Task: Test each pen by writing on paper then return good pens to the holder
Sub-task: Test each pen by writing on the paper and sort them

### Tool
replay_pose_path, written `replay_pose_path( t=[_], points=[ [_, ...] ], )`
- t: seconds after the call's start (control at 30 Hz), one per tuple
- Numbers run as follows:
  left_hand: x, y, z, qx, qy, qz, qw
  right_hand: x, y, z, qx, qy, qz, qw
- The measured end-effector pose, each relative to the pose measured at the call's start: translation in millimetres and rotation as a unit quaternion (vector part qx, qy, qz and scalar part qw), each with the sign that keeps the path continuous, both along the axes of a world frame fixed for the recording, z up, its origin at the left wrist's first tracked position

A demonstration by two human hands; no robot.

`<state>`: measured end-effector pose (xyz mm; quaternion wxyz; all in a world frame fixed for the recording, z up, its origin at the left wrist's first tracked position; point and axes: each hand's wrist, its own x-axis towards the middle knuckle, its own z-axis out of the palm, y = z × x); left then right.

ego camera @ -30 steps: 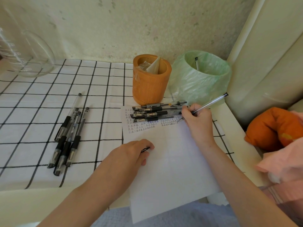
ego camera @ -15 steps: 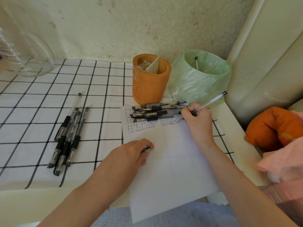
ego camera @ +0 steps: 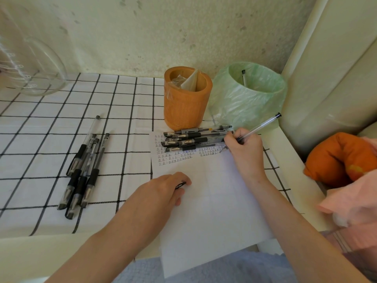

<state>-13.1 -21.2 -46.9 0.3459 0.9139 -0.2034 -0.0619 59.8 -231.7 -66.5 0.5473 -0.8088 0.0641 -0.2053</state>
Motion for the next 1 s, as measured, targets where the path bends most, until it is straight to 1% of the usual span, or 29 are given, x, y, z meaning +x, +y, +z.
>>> replay_pose_path(
  t=[0.3, 1.0],
  points=[
    [-0.1, -0.5, 0.6, 0.002, 0.004, 0.003, 1.000, 0.5, -1.5, -1.8, 0.017, -0.001, 0.001, 1.000],
    [-0.4, -1.6, 1.2, 0.015, -0.003, -0.001, 1.000, 1.6, -2.4, -2.2, 0.006, 0.001, 0.004, 1.000]
  ],
)
